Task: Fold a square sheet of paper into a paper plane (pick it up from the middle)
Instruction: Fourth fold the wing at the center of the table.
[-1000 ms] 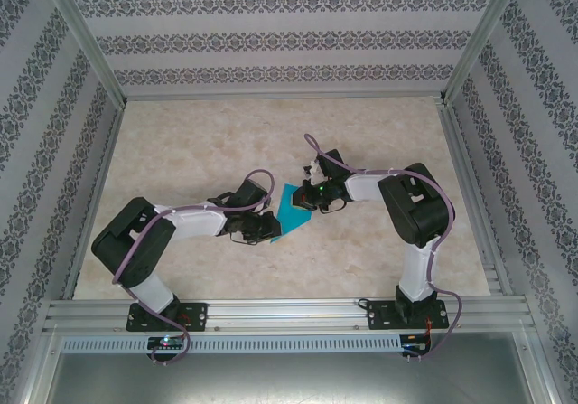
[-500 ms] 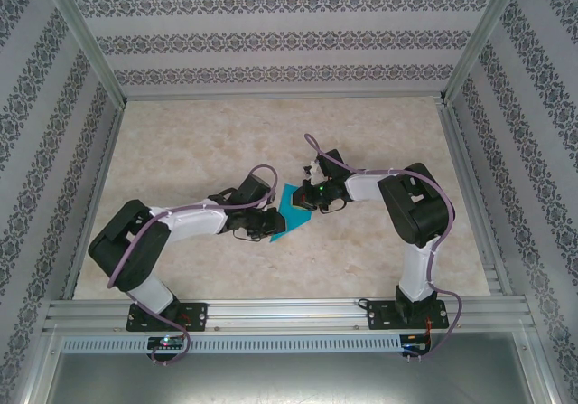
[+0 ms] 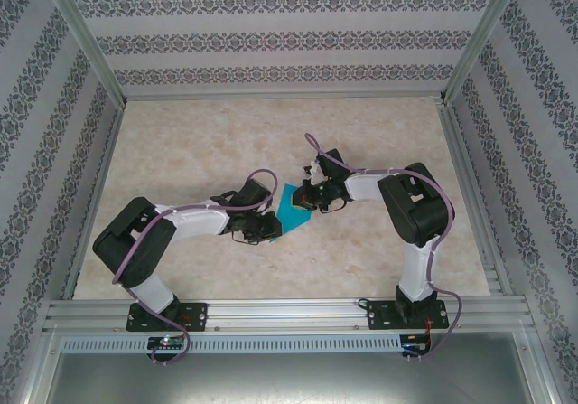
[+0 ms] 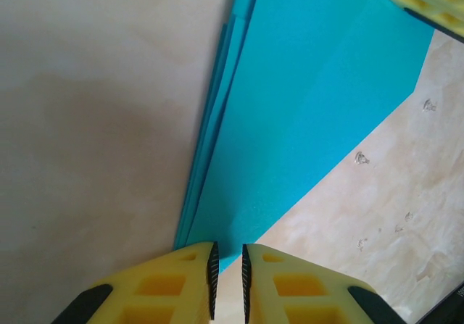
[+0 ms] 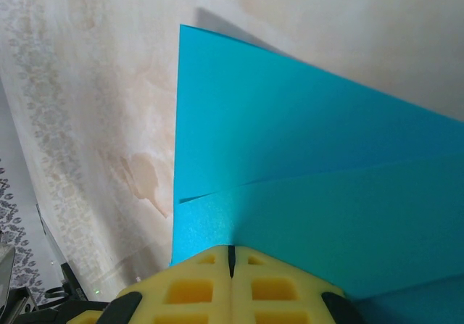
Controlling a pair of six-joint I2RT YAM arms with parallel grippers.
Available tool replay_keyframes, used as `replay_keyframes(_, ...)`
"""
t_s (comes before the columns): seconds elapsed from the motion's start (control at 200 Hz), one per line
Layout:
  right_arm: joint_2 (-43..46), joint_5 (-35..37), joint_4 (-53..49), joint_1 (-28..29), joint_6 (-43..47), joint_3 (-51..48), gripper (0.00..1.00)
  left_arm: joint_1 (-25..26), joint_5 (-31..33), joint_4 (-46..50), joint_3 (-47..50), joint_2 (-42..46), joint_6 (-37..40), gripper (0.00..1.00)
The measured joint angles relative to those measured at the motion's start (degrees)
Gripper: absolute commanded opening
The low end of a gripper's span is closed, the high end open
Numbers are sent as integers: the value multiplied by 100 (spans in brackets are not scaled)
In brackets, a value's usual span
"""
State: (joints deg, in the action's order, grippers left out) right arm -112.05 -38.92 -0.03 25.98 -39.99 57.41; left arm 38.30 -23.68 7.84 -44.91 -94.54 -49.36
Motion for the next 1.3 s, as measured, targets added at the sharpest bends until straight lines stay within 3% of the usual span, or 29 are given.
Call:
replay_keyframes(0.789,-63,-17,-225,-15,-20,146,1,-39,83,516,409,560,70,21)
replay_keyframes(1.049,-63,-17,-229,-17,-20,149,1,-52,81,492,350,1021,177,7)
replay_keyframes(1.299,-83,-22,-256,-22,-22,179,0,-52,57,42,-264,164,203,0)
